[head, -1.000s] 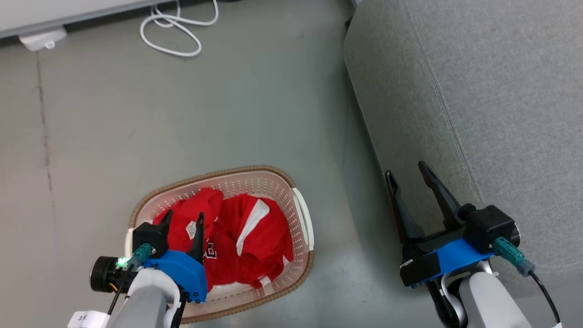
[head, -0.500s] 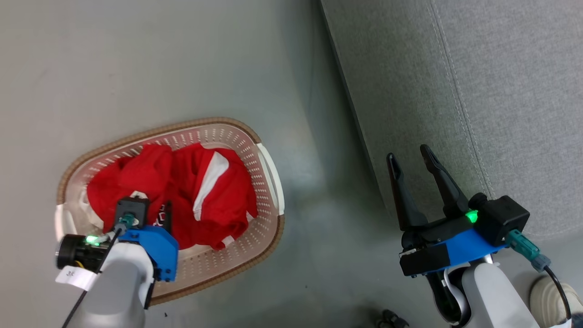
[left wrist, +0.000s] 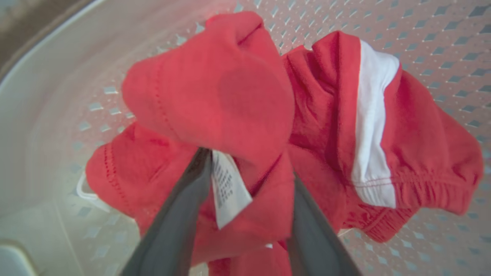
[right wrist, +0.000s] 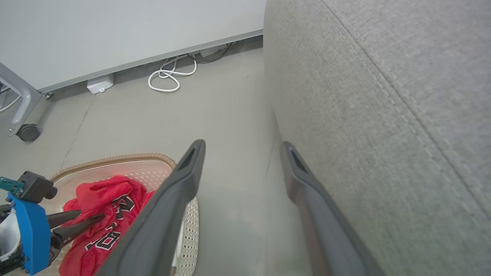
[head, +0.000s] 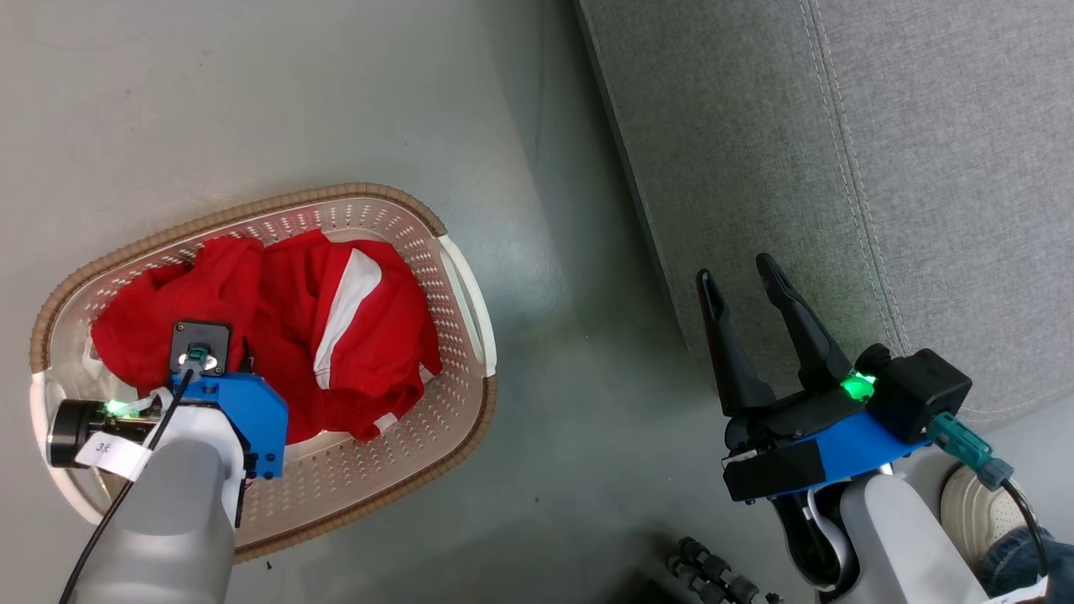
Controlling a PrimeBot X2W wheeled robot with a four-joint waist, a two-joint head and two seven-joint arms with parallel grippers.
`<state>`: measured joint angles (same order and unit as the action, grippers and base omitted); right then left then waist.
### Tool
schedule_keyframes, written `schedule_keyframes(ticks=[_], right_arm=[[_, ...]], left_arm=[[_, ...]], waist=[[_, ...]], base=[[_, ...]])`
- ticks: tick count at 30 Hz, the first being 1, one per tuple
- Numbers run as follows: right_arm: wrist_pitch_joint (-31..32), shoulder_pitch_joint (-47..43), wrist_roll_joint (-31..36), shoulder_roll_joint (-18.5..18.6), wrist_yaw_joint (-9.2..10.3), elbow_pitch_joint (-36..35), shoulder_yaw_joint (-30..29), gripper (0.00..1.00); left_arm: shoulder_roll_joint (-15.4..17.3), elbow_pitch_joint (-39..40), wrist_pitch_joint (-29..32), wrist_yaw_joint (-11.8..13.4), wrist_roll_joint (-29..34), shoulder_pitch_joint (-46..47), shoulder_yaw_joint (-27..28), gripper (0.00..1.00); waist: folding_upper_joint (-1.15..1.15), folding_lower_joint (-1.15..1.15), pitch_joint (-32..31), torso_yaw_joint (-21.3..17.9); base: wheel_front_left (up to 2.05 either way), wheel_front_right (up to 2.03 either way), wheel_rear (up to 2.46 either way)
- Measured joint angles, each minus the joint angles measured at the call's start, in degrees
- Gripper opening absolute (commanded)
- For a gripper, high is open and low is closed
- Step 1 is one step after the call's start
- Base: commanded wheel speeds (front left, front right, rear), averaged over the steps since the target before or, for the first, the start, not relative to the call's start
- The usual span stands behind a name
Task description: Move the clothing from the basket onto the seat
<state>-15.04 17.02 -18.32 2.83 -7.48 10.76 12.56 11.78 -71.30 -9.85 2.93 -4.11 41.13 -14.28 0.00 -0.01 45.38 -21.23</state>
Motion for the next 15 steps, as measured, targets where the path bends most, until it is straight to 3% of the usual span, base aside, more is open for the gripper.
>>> schedule_keyframes(ticks=[15], right_arm=[[0.0, 0.72, 0.22, 0.0, 0.0, 0.18, -0.16, 1.0]], left_arm=[[-0.74, -1.34, -0.86, -3.38, -3.43, 0.93, 0.78, 0.0]], waist=[[0.0, 0.0, -1.17, 0.97]], base=[[0.0, 0.0, 0.0]])
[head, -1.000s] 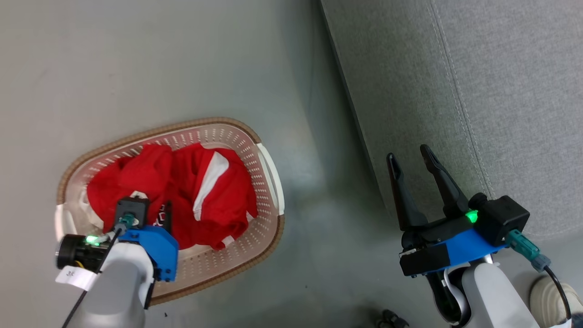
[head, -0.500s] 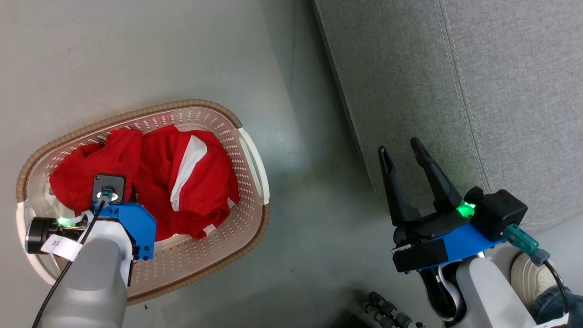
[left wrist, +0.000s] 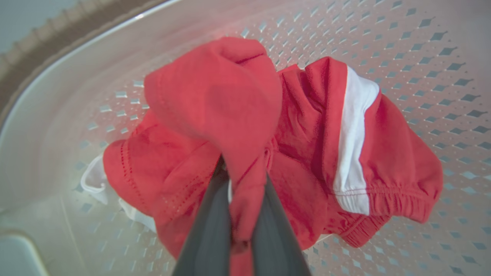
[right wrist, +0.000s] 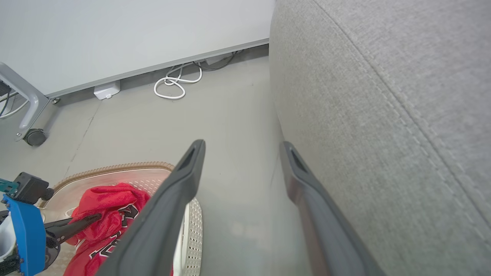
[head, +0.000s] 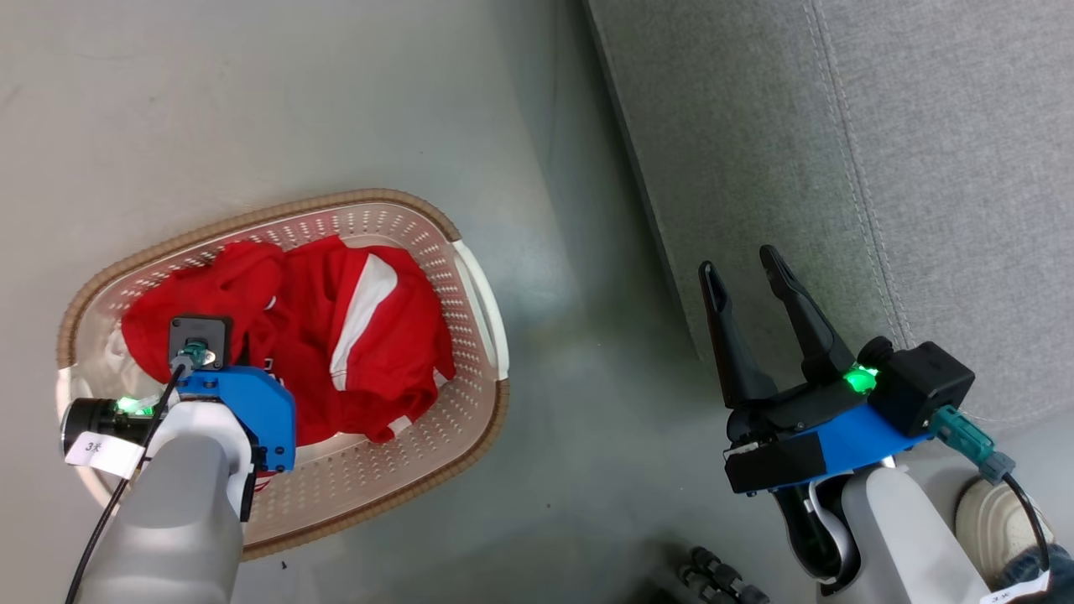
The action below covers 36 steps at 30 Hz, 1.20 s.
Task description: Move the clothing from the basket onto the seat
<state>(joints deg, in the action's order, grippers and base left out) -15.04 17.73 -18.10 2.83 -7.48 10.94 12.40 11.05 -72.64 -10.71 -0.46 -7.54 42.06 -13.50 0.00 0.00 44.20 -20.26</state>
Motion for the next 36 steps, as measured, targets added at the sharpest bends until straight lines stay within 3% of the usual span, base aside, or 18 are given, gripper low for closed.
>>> schedule_keyframes(ticks=[12, 19, 23, 27, 36], right_arm=[[0.0, 1.07, 3.5, -0.03, 0.0, 1.65, -1.04, 1.0], [0.0, 0.52, 6.09, -0.05, 0.0, 3.76, -1.85, 1.0], [-0.01, -1.12, 6.99, -0.07, 0.0, 5.36, -2.64, 1.0], [-0.01, -3.86, 8.15, -0.05, 0.0, 6.76, -3.41, 1.0], [0.0, -7.08, 8.9, -0.04, 0.0, 8.64, -3.38, 1.0]], left_arm=[[-3.45, 0.41, -3.12, -4.23, -1.92, 0.2, -1.02, 0.0], [-5.77, 4.9, -4.17, -6.5, -1.46, -0.85, -4.58, 0.0], [-6.8, 11.67, -4.23, -6.67, -2.35, -3.23, -7.06, 0.0], [-7.69, 22.41, -4.3, -6.97, -5.87, -7.82, -14.12, 0.0], [-5.99, 33.71, -4.3, -6.98, -10.02, -9.83, -17.86, 0.0]], waist=[[0.0, 0.0, -6.07, 4.42], [0.0, 0.01, -13.4, 8.24], [0.0, 0.02, -18.37, 10.4], [0.0, 0.02, -24.8, 13.02], [0.01, 0.02, -33.39, 17.1]], base=[[0.0, 0.0, 0.0], [0.0, 0.0, 0.0], [0.0, 0.0, 0.0], [0.0, 0.0, 0.0], [0.0, 0.0, 0.0]])
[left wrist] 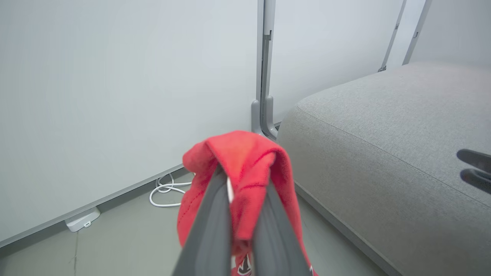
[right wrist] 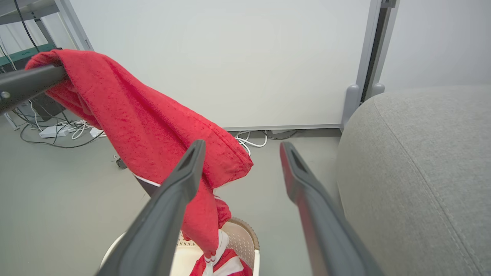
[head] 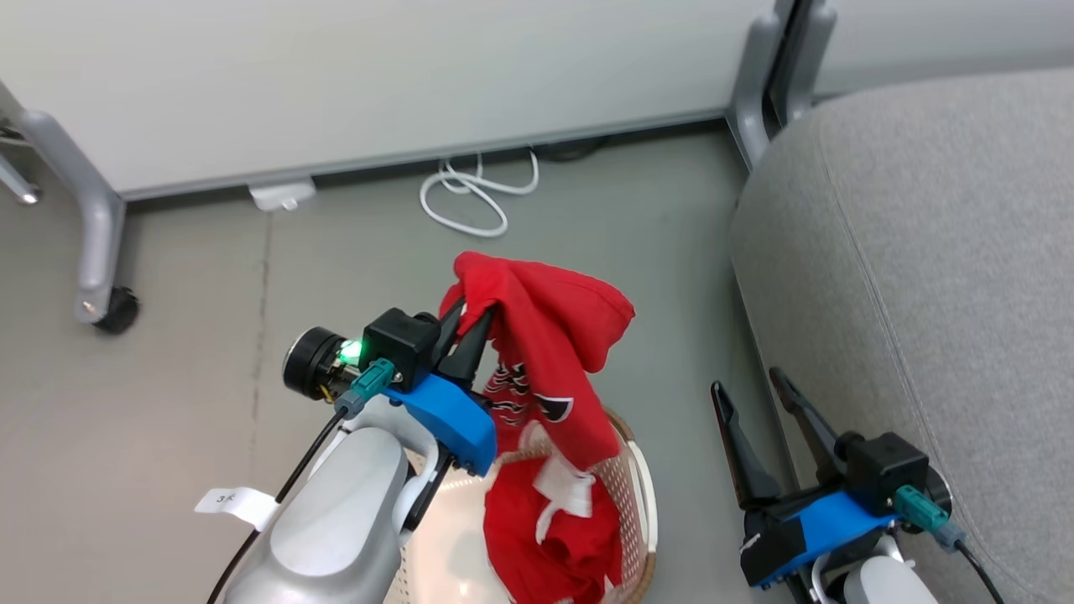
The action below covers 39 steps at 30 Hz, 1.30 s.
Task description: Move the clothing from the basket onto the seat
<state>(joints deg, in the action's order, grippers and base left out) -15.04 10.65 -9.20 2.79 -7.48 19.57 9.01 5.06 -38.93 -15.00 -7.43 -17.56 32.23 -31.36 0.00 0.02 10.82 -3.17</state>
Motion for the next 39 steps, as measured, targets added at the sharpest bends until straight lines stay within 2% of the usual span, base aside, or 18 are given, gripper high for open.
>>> schedule_keyframes(ticks=[6, 15, 23, 39], right_arm=[[0.67, -2.2, 0.07, 0.0, 0.0, 0.76, 0.42, 1.0], [2.53, -3.74, 0.44, 0.0, 0.0, -0.32, 1.62, 1.0], [3.65, -4.42, 0.43, 0.0, 0.0, -1.52, 2.22, 1.0], [4.89, -4.32, 0.81, 0.0, 0.0, -2.72, 2.43, 1.0]], left_arm=[[0.04, 3.82, 0.58, 0.0, -2.23, 0.27, -1.33, 0.0], [-0.08, 7.2, 4.61, 0.0, -4.68, 8.17, -5.41, 0.0], [-0.49, 7.19, 5.84, 0.0, -7.0, 12.53, -9.15, 0.0], [-1.29, 4.81, 5.78, 0.0, -10.32, 13.95, -13.77, 0.0]], waist=[[0.0, 0.0, -5.27, 1.99], [0.0, -0.01, -10.0, 2.53], [0.0, -0.01, -10.86, 1.36], [0.0, -0.02, -10.15, 0.45]], base=[[0.0, 0.0, 0.0], [0.0, 0.0, 0.0], [0.0, 0.0, 0.0], [0.0, 0.0, 0.0]])
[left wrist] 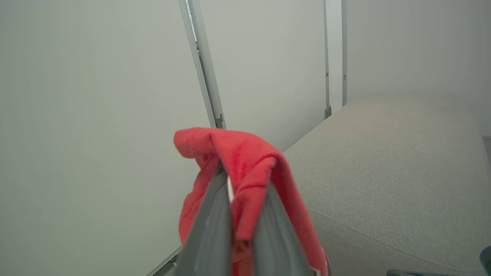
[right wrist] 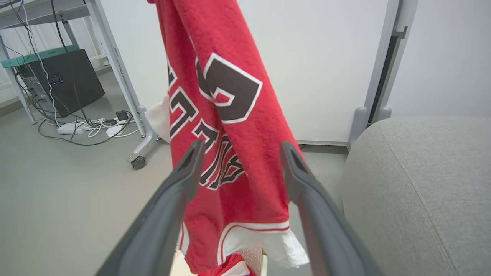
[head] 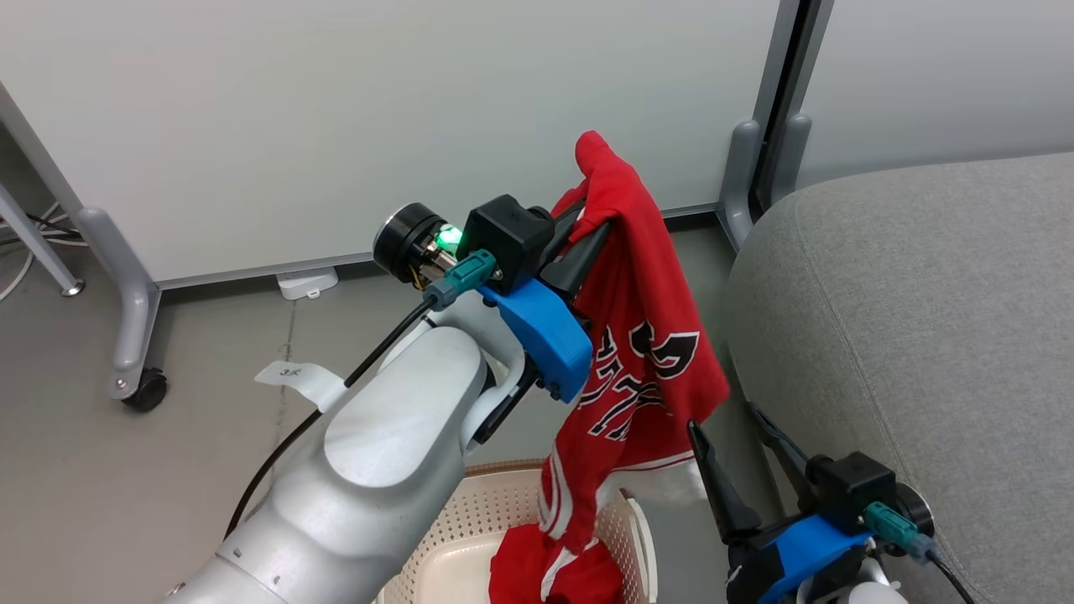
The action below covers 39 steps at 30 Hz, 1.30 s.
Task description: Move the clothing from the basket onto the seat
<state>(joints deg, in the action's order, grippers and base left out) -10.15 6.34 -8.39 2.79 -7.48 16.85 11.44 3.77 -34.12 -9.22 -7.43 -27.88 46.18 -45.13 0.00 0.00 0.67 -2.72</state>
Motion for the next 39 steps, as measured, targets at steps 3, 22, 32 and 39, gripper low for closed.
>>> schedule_keyframes(ticks=[3, 22, 32, 39], right_arm=[[1.48, 0.89, 0.76, 0.0, 0.0, 0.22, 0.23, 1.0], [9.58, 15.75, 2.61, 0.0, 0.0, 12.37, 2.93, 1.0], [9.54, 20.81, 1.74, 0.01, 0.0, 19.74, 4.82, 0.76], [8.0, 22.49, -0.87, 0.01, 0.0, 22.8, 5.84, 0.0]], left_arm=[[-0.05, -0.26, -0.01, 0.0, -0.4, 0.39, -0.77, 0.0], [-0.57, -0.02, 0.01, 0.0, -4.16, 3.1, -7.08, 0.0], [-0.75, 0.6, -0.2, 0.0, -6.43, 4.11, -9.53, 0.0], [-0.78, 0.11, -0.45, 0.0, -7.01, 4.59, -10.31, 0.0]], waist=[[0.0, 0.0, 0.31, 0.09], [0.0, 0.0, 2.71, 1.86], [0.0, 0.0, 2.49, 2.21], [0.0, 0.0, 2.54, 2.05]], base=[[0.0, 0.0, 0.0], [0.0, 0.0, 0.0], [0.0, 0.0, 0.0], [0.0, 0.0, 0.0]])
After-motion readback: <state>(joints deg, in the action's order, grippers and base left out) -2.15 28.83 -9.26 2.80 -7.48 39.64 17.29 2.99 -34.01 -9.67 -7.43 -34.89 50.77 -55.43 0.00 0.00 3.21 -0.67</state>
